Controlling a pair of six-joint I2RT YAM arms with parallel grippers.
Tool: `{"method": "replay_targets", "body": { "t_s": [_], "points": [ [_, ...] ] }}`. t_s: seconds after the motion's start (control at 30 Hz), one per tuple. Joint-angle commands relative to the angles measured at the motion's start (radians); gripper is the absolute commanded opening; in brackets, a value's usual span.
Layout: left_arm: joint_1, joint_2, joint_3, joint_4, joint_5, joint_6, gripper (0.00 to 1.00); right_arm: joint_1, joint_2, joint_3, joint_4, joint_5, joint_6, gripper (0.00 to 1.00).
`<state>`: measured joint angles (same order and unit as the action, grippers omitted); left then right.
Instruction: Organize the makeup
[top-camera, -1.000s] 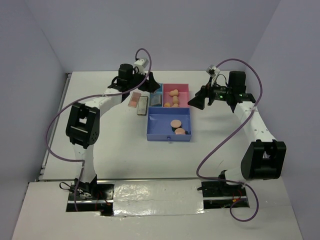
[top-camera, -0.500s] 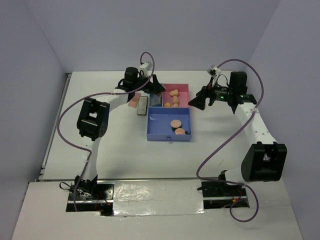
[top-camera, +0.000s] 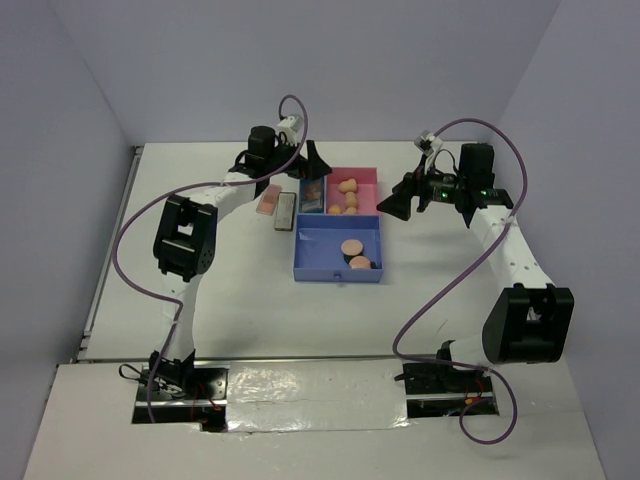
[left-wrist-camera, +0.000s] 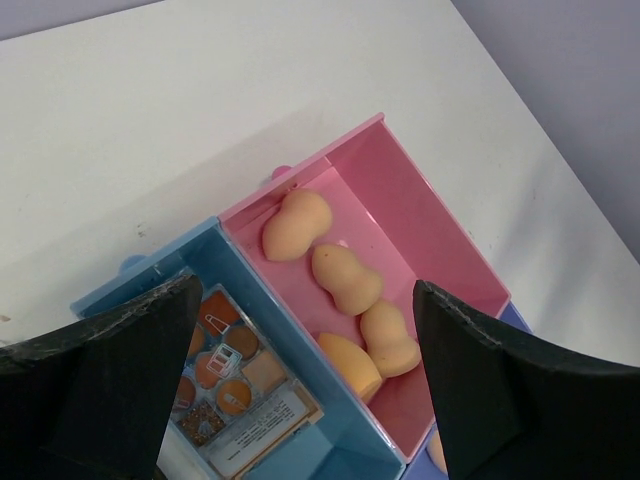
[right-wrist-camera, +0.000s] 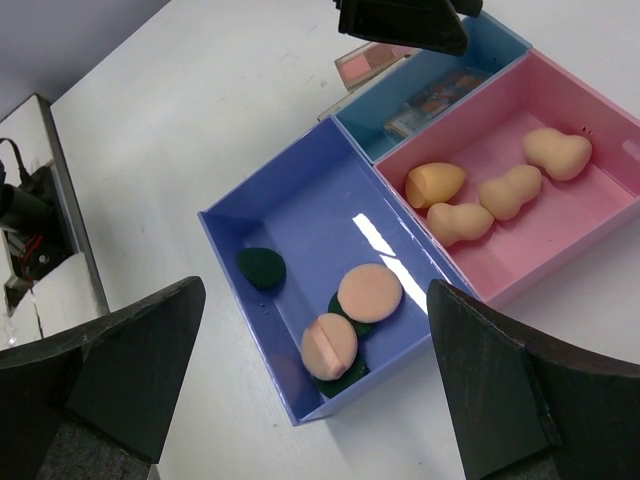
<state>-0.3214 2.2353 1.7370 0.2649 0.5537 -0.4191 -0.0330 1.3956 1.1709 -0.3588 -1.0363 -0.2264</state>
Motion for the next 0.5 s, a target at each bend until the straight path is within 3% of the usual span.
{"method": "replay_targets", "body": {
  "t_s": [0.0, 0.13, 0.27, 0.47],
  "points": [
    [0.001, -0.094, 0.023, -0.001, -0.041, 0.058, 0.99, -0.008, -0.021, 0.004, 0.024, -0.010, -0.019, 0.99],
    [0.016, -0.247, -0.051, -0.101, -0.219, 0.147, 0.99, -0.008, -0.026, 0.004, 0.014, 0.002, -0.034, 0.99],
    [0.073, -0.361, -0.213, -0.131, -0.398, 0.144, 0.99, -0.008, -0.023, 0.001, 0.017, 0.002, -0.034, 0.99],
    [0.136, -0.376, -0.283, -0.335, -0.442, 0.183, 0.99, -0.008, -0.004, 0.012, 0.018, -0.005, -0.022, 0.99]
  ]
}}
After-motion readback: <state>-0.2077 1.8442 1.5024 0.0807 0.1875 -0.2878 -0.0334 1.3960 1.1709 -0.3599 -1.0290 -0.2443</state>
